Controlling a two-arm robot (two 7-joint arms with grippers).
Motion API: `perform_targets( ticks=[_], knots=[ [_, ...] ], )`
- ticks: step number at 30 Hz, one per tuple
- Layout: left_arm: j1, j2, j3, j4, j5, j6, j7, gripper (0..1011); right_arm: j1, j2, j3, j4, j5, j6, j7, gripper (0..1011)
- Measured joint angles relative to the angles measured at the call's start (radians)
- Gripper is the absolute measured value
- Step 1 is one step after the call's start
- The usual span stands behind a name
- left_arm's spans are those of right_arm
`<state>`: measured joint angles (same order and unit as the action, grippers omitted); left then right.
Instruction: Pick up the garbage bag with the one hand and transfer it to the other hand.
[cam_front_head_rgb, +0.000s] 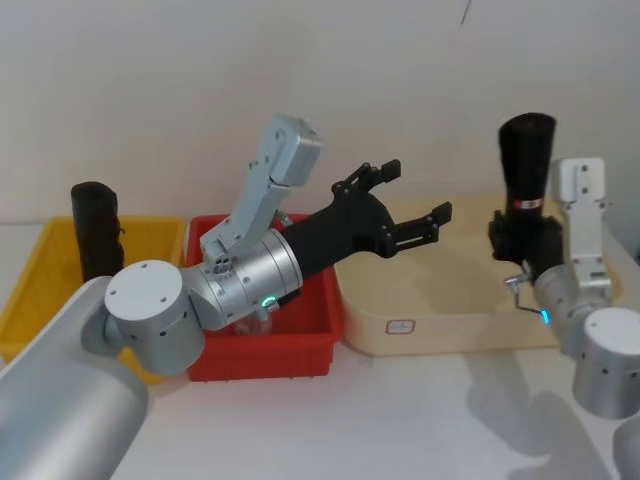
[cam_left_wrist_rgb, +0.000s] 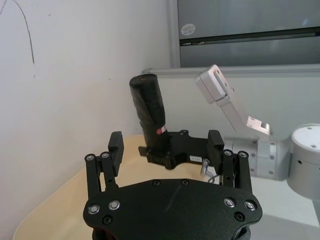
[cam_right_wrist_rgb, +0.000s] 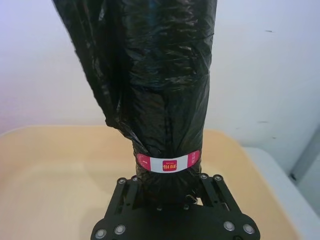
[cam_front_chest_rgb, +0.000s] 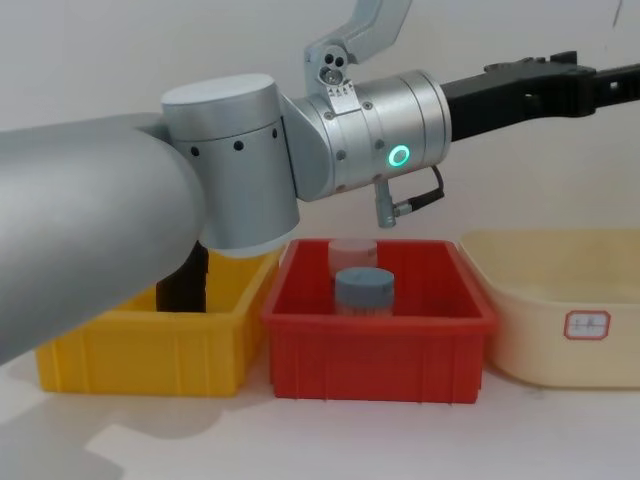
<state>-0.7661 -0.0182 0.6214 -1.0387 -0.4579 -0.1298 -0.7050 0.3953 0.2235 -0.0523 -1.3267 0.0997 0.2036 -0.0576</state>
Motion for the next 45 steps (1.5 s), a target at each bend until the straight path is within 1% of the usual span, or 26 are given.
perform_targets(
  ticks=[4, 5, 6, 9, 10, 12, 14, 15, 18, 20, 24, 25, 26, 27, 29, 33, 34, 36, 42, 44, 45],
  knots=[
    [0.0, 0.0, 0.0, 0.0, 0.0, 0.0, 0.0, 1001, 0.022, 0.009, 0.015, 0.03, -0.002, 0.0, -0.001, 556],
    [0.0, 0.0, 0.0, 0.0, 0.0, 0.0, 0.0, 1001, 0.028, 0.012, 0.02, 0.039, -0.003, 0.0, -0.001, 614],
    [0.0, 0.0, 0.0, 0.0, 0.0, 0.0, 0.0, 1001, 0.031, 0.014, 0.022, 0.042, -0.004, 0.0, -0.001, 614],
    [0.0, 0.0, 0.0, 0.0, 0.0, 0.0, 0.0, 1001, 0.039, 0.02, 0.025, 0.05, -0.01, 0.002, 0.0, 723],
    [0.0, 0.0, 0.0, 0.0, 0.0, 0.0, 0.0, 1001, 0.04, 0.022, 0.026, 0.051, -0.013, 0.003, 0.001, 745],
    [0.0, 0.0, 0.0, 0.0, 0.0, 0.0, 0.0, 1002, 0.043, 0.028, 0.024, 0.05, -0.02, 0.004, 0.006, 819],
    [0.0, 0.0, 0.0, 0.0, 0.0, 0.0, 0.0, 1001, 0.043, 0.032, 0.022, 0.046, -0.025, 0.004, 0.011, 851],
    [0.0, 0.0, 0.0, 0.0, 0.0, 0.0, 0.0, 1001, 0.043, 0.036, 0.019, 0.039, -0.03, 0.003, 0.015, 899],
    [0.0, 0.0, 0.0, 0.0, 0.0, 0.0, 0.0, 1001, 0.043, 0.042, 0.012, 0.023, -0.037, 0.0, 0.024, 943],
    [0.0, 0.0, 0.0, 0.0, 0.0, 0.0, 0.0, 1001, 0.039, 0.047, 0.007, 0.004, -0.044, -0.006, 0.033, 1002],
    [0.0, 0.0, 0.0, 0.0, 0.0, 0.0, 0.0, 1001, 0.032, 0.055, -0.005, -0.036, -0.057, -0.02, 0.048, 1004],
    [0.0, 0.0, 0.0, 0.0, 0.0, 0.0, 0.0, 1001, 0.028, 0.058, -0.01, -0.055, -0.061, -0.026, 0.054, 1004],
    [0.0, 0.0, 0.0, 0.0, 0.0, 0.0, 0.0, 1001, 0.028, 0.058, -0.01, -0.055, -0.061, -0.026, 0.054, 1004],
    [0.0, 0.0, 0.0, 0.0, 0.0, 0.0, 0.0, 1001, 0.022, 0.062, -0.016, -0.082, -0.068, -0.038, 0.064, 1004],
    [0.0, 0.0, 0.0, -0.001, 0.0, 0.0, 0.0, 1001, 0.017, 0.065, -0.022, -0.104, -0.071, -0.045, 0.071, 1004],
    [0.006, 0.006, 0.0, -0.013, 0.0, 0.0, 0.008, 1001, 0.003, 0.07, -0.032, -0.151, -0.077, -0.059, 0.091, 1004],
    [0.011, 0.01, 0.0, -0.023, 0.002, 0.0, 0.016, 1001, -0.004, 0.072, -0.037, -0.172, -0.079, -0.063, 0.098, 1004],
    [0.018, 0.015, -0.001, -0.036, 0.004, 0.0, 0.025, 1001, -0.01, 0.074, -0.041, -0.19, -0.08, -0.067, 0.106, 1004],
    [0.06, 0.048, -0.008, -0.118, 0.026, 0.0, 0.08, 1001, -0.037, 0.077, -0.057, -0.247, -0.082, -0.072, 0.135, 1004],
    [0.08, 0.063, -0.013, -0.156, 0.04, 0.0, 0.108, 1002, -0.047, 0.077, -0.062, -0.262, -0.082, -0.072, 0.145, 1004],
    [0.098, 0.076, -0.017, -0.19, 0.051, 0.0, 0.126, 1001, -0.05, 0.076, -0.063, -0.266, -0.082, -0.071, 0.148, 1004]
  ],
)
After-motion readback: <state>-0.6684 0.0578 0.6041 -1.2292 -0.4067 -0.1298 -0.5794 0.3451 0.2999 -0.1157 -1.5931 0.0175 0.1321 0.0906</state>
